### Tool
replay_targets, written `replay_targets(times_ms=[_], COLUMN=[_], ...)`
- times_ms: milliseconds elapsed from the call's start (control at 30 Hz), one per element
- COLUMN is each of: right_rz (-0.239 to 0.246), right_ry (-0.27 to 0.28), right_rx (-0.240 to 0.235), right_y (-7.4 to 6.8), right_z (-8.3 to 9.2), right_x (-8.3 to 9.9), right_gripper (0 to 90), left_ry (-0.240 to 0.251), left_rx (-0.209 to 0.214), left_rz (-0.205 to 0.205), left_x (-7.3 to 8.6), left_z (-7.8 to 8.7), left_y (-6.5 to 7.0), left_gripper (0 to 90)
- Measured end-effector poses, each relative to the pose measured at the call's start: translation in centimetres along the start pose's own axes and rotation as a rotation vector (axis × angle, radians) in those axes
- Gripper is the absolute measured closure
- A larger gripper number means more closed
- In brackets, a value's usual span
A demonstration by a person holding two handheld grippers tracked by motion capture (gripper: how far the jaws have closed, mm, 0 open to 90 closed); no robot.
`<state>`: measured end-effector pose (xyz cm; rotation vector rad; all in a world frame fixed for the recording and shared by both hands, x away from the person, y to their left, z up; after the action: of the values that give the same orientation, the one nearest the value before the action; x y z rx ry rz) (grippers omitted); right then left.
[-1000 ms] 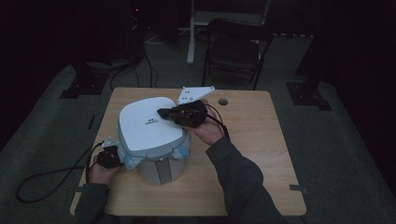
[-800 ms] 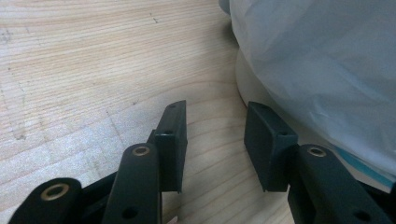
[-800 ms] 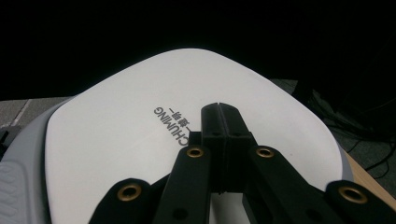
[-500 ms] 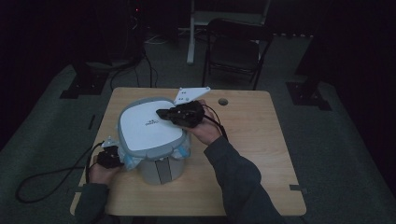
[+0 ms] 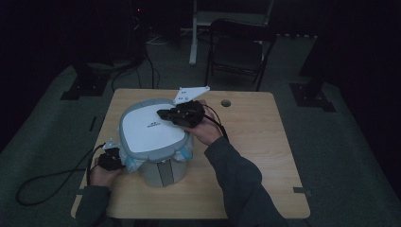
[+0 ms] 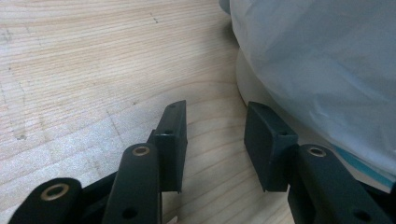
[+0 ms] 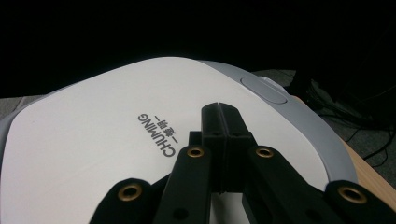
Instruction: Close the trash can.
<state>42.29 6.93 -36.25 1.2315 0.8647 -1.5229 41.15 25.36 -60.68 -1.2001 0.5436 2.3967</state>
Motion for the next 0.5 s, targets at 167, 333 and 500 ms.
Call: replay_targets(times_ms=[167,333,500], right_rz=[-0.015,-0.03,-0.032], right_ry=[-0.004,-0.019,-0.048], right_rx=[-0.001,-0.001,-0.017], right_y=[0.02,0.01,-0.34], right_z=[-0.13,-0.18,-0.48], right_x=[0.02,0.04,0.1], right_gripper=[90.0,90.0,90.0], left_ry=[-0.002,-0.003,0.0], left_rx=[0.0,0.001,0.0], left_rz=[0.0,-0.002,-0.001], left_x=[0.02,0.0,-0.02], left_z=[0.02,-0.03,-0.07], left_y=[0.01,0.07,0.09], left_gripper=[60.3,60.3,60.2])
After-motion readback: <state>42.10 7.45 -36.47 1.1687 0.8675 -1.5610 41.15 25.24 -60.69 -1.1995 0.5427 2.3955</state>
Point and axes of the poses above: each handheld gripper's, and its own axes: z roughly backward along the jaws, x roughly out of its underside, y roughly to its right, the point moved 10 cm from there along -z, roughly forward along the jaws, and after that the axes turned 10 degrees about y, right-handed, at the moved point
